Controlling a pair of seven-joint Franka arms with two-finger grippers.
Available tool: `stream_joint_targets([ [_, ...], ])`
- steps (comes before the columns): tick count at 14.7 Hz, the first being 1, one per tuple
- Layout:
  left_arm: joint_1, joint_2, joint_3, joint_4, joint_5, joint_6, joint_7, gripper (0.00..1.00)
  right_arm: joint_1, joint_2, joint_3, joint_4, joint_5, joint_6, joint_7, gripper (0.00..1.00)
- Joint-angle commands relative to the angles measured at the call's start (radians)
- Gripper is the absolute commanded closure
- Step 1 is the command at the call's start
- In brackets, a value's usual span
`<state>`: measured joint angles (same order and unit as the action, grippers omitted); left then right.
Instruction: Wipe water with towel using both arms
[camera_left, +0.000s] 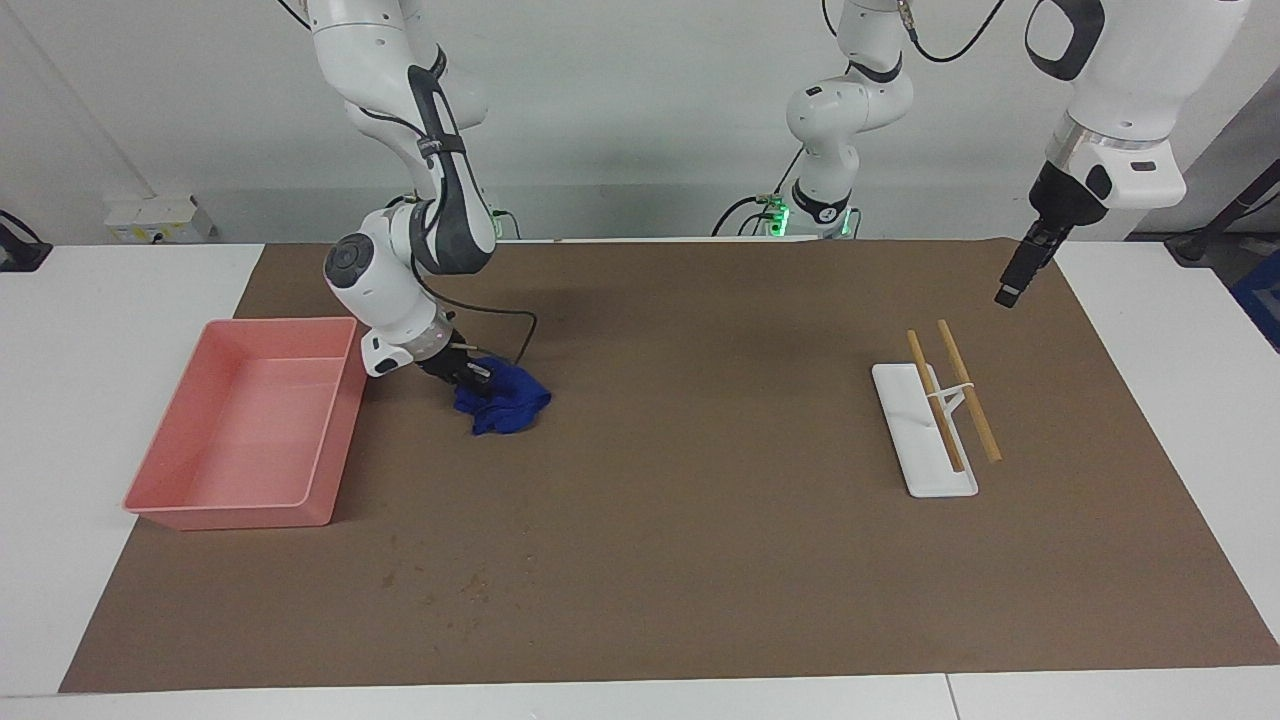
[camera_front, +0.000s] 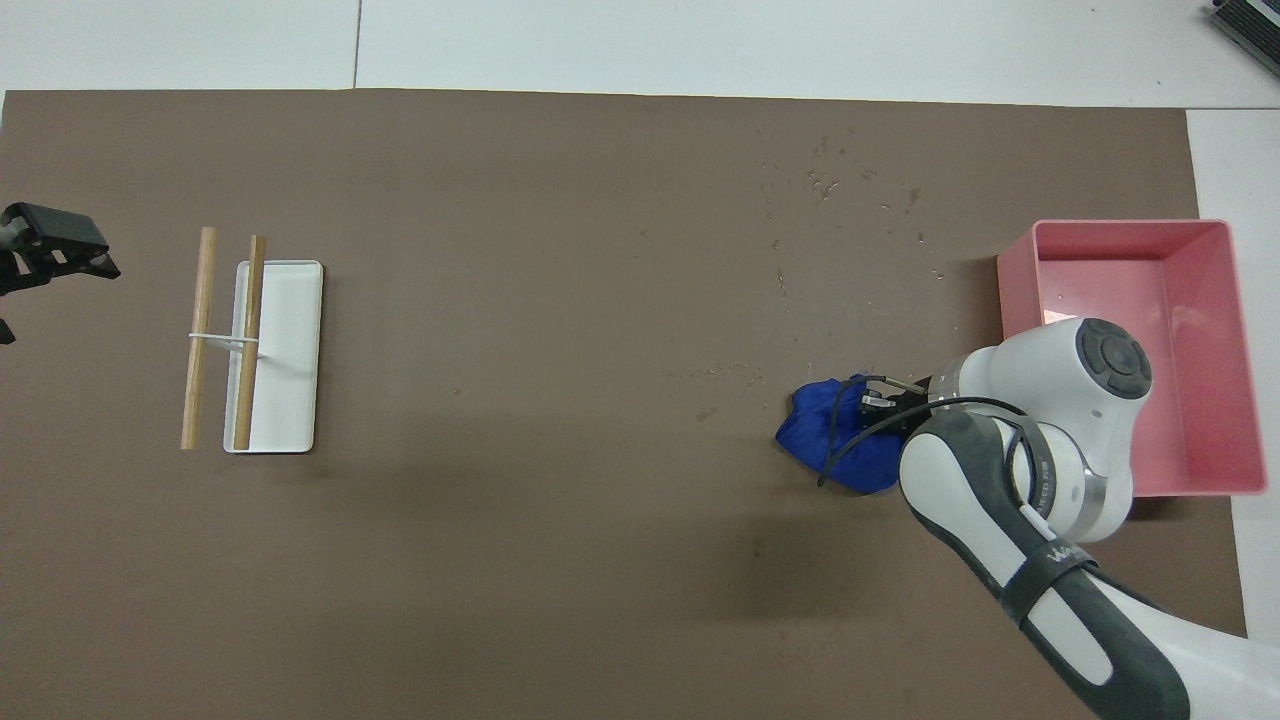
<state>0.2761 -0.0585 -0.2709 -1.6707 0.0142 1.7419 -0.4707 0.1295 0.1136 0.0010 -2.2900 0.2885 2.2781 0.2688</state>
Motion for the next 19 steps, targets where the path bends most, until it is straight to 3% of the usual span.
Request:
stream_joint_targets([
  [1,-0.145,-0.003,0.153,-0.007,0.016,0.004,0.093,0.00,-0.017,-0.026,0.007,-0.034,-0.086,-0.051,-0.042,1.00],
  [3,-0.326,-0.003,0.339,-0.004,0.016,0.002,0.147,0.00,-0.017,-0.028,0.007,-0.008,-0.162,-0.075,-0.051,1.00],
  [4,-0.350,-0.001,0.361,0.003,0.018,-0.002,0.149,0.00,-0.017,-0.041,0.008,0.019,-0.172,-0.110,-0.049,1.00],
  [7,-0.364,0.060,0.361,0.073,0.030,-0.077,0.165,0.00,-0.014,-0.095,0.011,0.118,-0.172,-0.254,-0.039,1.00],
  [11,-0.368,0.131,0.360,0.157,0.030,-0.145,0.205,0.00,-0.011,-0.130,0.013,0.269,-0.164,-0.353,-0.037,1.00],
  [15,-0.390,0.108,0.358,0.138,0.053,-0.263,0.328,0.00,-0.024,-0.127,0.007,0.426,-0.164,-0.442,-0.037,1.00],
  [19,-0.384,0.083,0.358,0.117,0.046,-0.303,0.322,0.00,-0.134,-0.129,0.007,0.504,-0.173,-0.477,-0.057,1.00],
])
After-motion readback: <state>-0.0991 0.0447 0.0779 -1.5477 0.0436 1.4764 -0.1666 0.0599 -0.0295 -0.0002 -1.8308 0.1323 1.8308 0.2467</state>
